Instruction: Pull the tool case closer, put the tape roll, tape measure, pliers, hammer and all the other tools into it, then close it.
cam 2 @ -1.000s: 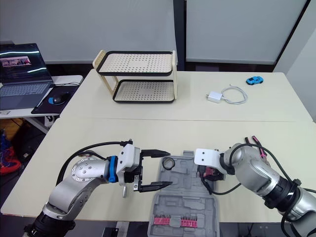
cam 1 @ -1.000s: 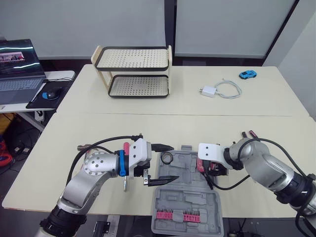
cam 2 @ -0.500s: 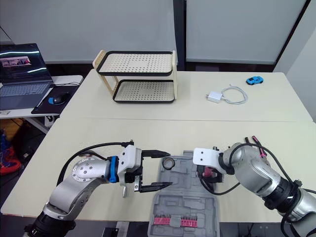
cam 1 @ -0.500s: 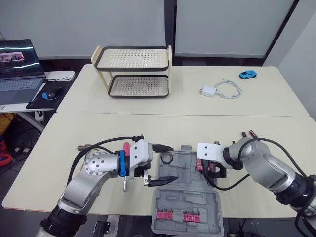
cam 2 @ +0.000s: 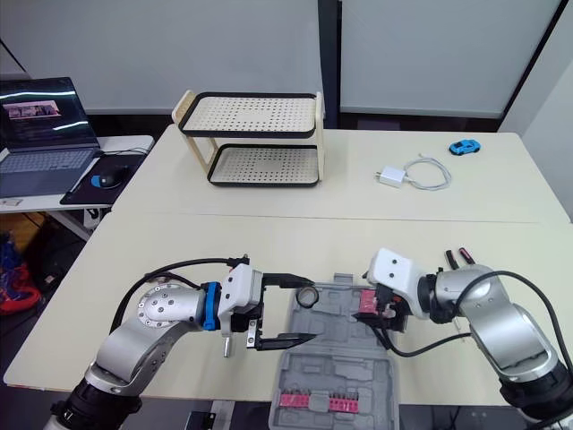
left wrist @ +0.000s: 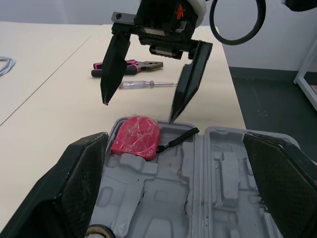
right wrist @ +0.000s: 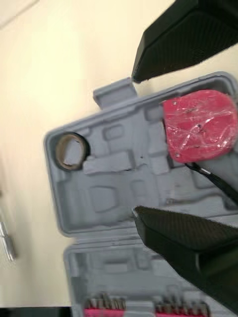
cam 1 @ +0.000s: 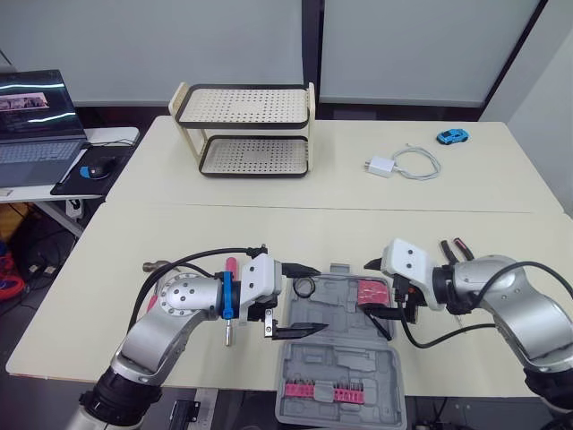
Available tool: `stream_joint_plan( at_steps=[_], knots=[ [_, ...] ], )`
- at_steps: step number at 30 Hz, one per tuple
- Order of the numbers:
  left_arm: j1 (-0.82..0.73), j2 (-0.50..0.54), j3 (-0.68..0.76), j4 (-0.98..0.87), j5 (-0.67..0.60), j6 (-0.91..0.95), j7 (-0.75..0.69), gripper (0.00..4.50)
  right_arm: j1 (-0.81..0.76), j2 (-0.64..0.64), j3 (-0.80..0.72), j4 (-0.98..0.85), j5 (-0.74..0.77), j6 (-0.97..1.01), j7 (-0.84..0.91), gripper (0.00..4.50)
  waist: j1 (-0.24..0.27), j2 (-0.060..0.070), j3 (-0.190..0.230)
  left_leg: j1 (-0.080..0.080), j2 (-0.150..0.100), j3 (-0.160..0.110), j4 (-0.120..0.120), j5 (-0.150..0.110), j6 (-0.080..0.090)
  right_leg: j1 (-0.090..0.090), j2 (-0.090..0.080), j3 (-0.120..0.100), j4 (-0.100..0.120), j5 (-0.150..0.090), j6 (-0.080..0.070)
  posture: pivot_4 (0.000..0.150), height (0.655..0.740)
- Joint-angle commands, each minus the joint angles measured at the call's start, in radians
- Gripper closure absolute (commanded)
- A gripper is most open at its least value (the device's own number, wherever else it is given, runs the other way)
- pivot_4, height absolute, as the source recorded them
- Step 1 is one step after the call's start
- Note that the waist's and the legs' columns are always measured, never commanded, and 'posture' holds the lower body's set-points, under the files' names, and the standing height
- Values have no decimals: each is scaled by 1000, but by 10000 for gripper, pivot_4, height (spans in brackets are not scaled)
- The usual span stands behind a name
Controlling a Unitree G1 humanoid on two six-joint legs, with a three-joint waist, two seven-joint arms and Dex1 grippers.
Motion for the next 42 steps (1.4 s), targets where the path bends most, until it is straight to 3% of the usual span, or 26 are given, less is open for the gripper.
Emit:
stream_joint_plan(
  at_steps=[1,2,8,12,42],
  knots=[
    [-10,3,4,-26,-7,-15,-5,0,97,17,-75,36,25,-225,-5,16963,-1,0,0,0,0,0,0,0,0,0,0,0,0,0,0,1500,7400],
    [-11,3,0,-33,-7,-12,-5,0,125,26,-73,56,19,-273,-12,20232,-1,0,0,0,0,0,0,0,0,0,0,0,0,0,0,1500,7400],
    [-62,-3,-4,7,-12,-3,-20,0,156,73,-58,151,3,-425,-63,20232,-11,0,0,2,1,0,0,1,-1,0,1,0,3,0,0,1500,7400],
    [-79,-6,-7,26,-9,-9,-30,0,162,77,-32,209,-29,-500,-79,29339,-12,0,0,3,1,0,0,1,-1,1,1,1,3,0,0,1500,7400],
    [-90,-28,-22,21,25,-3,-16,0,103,188,66,628,-109,-765,-144,29339,-24,1,0,7,1,0,-1,1,-1,3,1,1,3,0,0,1500,7400]
  ],
)
